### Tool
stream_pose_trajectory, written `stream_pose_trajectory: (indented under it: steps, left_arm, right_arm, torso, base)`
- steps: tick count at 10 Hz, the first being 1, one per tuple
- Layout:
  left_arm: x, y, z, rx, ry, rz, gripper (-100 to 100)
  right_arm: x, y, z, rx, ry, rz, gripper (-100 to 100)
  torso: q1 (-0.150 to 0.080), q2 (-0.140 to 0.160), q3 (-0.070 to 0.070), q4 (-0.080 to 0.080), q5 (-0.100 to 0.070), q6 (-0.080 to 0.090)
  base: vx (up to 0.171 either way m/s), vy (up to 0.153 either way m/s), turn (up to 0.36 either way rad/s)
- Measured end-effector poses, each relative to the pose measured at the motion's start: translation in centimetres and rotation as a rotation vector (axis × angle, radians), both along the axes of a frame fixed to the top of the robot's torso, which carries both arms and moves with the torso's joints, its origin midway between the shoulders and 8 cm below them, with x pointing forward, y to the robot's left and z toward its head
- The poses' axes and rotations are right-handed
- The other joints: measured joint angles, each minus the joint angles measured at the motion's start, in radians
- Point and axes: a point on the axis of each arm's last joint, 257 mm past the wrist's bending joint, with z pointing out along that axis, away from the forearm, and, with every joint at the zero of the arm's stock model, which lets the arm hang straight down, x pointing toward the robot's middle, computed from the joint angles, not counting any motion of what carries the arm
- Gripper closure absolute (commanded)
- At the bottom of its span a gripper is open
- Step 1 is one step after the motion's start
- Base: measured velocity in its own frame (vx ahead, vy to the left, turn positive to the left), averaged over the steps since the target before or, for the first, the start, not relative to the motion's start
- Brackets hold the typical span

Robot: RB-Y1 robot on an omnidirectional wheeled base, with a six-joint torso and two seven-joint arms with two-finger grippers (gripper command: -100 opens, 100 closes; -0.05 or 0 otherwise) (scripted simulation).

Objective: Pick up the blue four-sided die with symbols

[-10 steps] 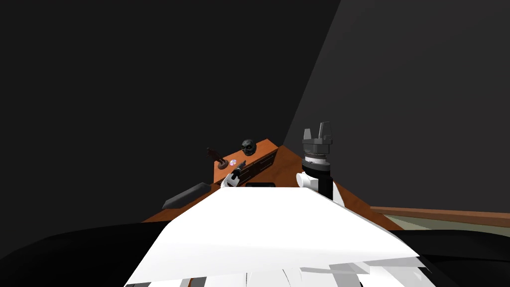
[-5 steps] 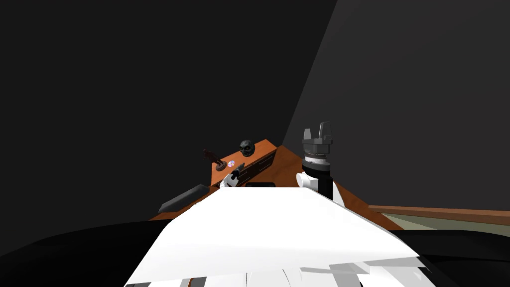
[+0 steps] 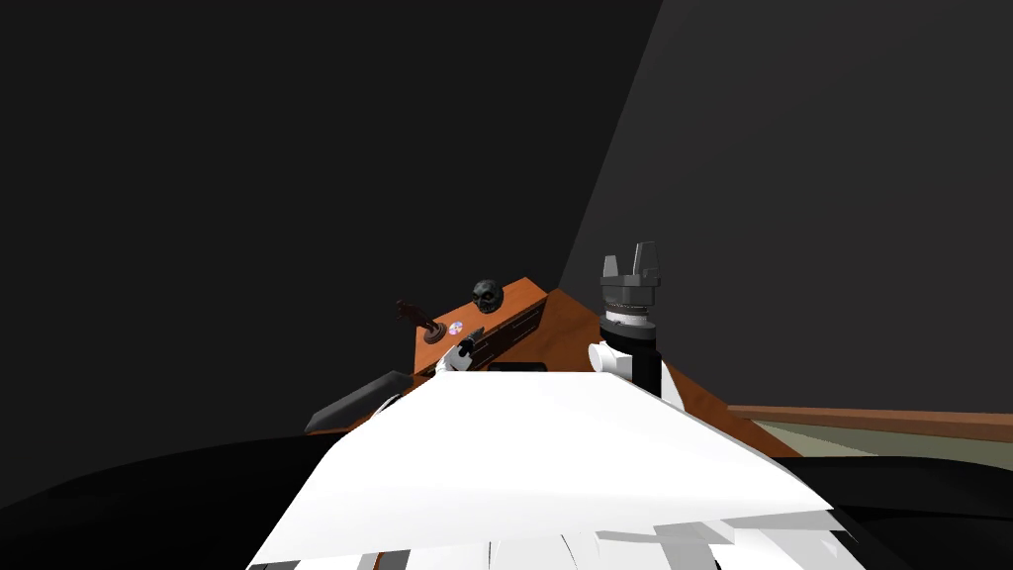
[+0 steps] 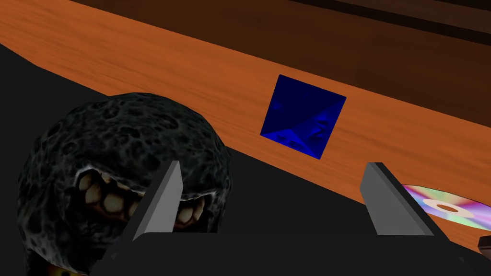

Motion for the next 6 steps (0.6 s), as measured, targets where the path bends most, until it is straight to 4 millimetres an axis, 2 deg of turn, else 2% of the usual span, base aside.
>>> stream_pose_trajectory:
  steps: [6]
  left_arm:
    - [-1.4, 3.4, -2.1, 0.104, 0.081, -0.011, -100]
  right_arm:
    - [0.0, 0.0, 0.0, 0.0, 0.0, 0.0, 0]
  torso:
    - [0.0, 0.001, 0.0, 0.0, 0.0, 0.0]
  base:
    - [0.025, -0.027, -0.02]
